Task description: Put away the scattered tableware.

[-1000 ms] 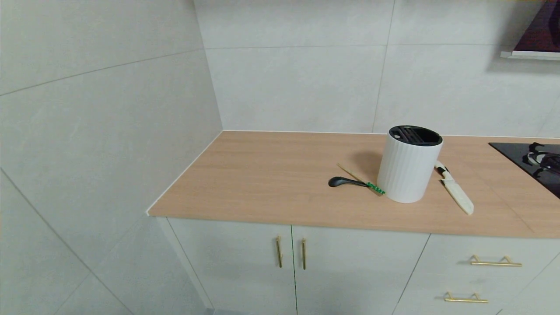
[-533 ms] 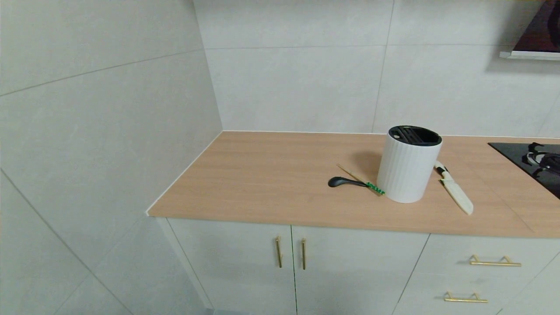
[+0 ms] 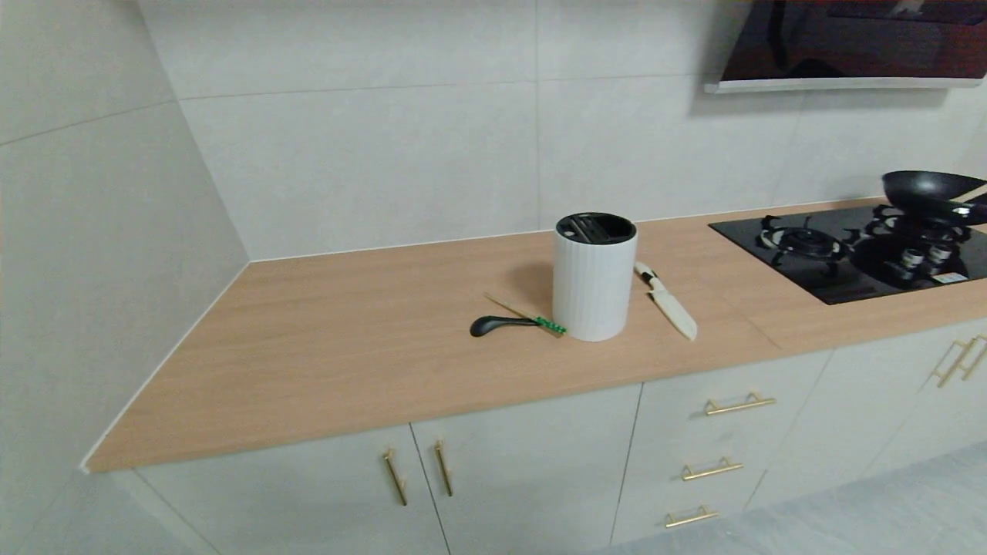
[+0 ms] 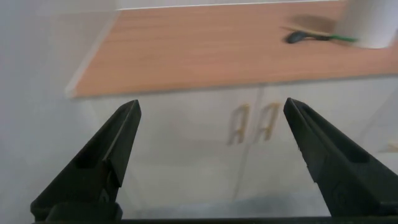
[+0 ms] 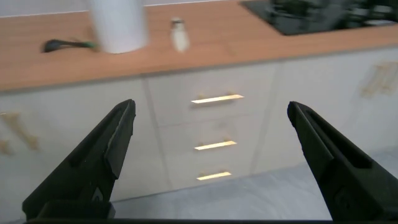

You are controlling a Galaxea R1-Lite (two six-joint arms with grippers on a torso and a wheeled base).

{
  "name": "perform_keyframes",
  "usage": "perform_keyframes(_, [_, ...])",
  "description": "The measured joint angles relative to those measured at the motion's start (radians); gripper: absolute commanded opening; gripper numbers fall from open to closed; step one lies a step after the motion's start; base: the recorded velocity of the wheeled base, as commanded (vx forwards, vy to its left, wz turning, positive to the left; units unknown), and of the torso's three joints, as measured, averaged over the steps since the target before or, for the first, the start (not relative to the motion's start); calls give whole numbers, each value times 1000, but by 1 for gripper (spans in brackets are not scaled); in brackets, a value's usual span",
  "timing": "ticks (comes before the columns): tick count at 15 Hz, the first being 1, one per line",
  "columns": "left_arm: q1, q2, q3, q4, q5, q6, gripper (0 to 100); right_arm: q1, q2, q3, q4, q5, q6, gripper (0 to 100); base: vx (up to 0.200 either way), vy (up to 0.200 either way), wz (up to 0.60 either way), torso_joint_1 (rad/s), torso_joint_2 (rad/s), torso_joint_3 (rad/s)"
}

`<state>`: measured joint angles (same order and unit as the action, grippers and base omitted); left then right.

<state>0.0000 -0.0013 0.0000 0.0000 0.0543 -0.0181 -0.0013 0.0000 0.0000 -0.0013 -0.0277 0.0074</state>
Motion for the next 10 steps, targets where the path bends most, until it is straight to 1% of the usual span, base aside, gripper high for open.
perform_keyframes(2, [0,0,0,0,0,1,100,0,0,0,0,0,0,100,0,-200,0,-5,0,5])
perform_keyframes(6, [0,0,0,0,1,19,100,0,0,0,0,0,-1,100,0,-200,0,4,2,2])
perform_keyframes(10, [0,0,0,1,0,19,100,0,0,0,0,0,0,100,0,-200,0,4,1,2])
